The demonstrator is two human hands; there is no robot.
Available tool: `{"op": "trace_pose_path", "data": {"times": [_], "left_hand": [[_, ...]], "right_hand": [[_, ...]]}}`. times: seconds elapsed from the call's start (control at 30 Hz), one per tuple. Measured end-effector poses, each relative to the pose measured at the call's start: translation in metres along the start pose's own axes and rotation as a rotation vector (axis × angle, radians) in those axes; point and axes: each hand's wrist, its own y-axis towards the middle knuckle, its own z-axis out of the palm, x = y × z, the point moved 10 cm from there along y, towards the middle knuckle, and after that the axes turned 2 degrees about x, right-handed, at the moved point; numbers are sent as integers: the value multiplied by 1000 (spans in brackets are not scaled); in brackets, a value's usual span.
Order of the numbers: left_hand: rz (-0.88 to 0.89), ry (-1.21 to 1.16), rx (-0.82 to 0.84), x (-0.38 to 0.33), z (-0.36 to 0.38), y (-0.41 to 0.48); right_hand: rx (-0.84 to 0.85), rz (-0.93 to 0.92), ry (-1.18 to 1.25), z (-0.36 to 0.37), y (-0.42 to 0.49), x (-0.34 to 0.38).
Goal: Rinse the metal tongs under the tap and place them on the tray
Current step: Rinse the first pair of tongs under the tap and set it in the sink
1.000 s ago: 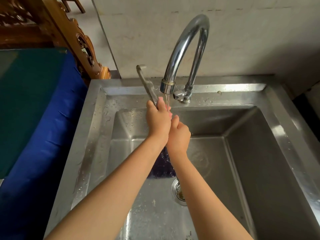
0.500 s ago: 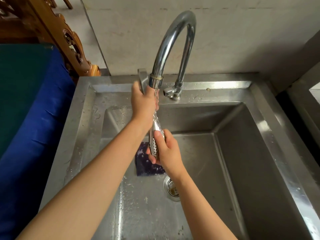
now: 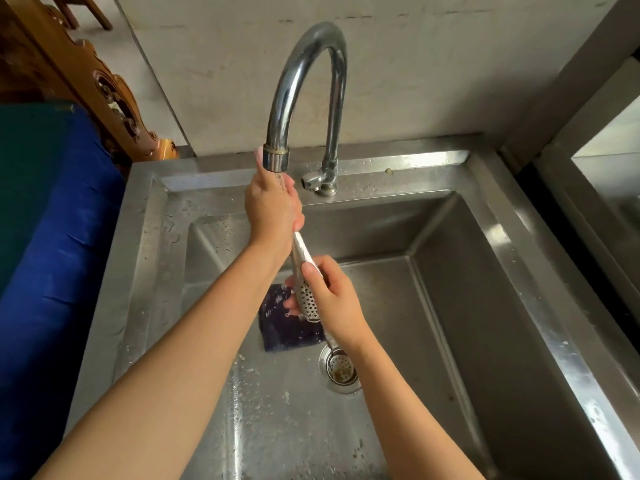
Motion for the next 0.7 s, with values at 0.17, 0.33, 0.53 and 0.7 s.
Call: {"op": "trace_pose_path", "data": {"times": [0.17, 0.33, 0.53, 0.7], "left_hand": [[190, 4, 164, -7, 7, -20], [25, -10, 415, 41, 33, -64], [-17, 98, 214, 57, 49, -72], [-27, 256, 151, 89, 83, -75]], "right_hand": [[-86, -7, -40, -15, -2, 9], [-292, 11, -113, -32, -4, 13], [-287, -8, -506, -65, -21, 24], [-149, -53, -1044, -119, -44, 34]]}}
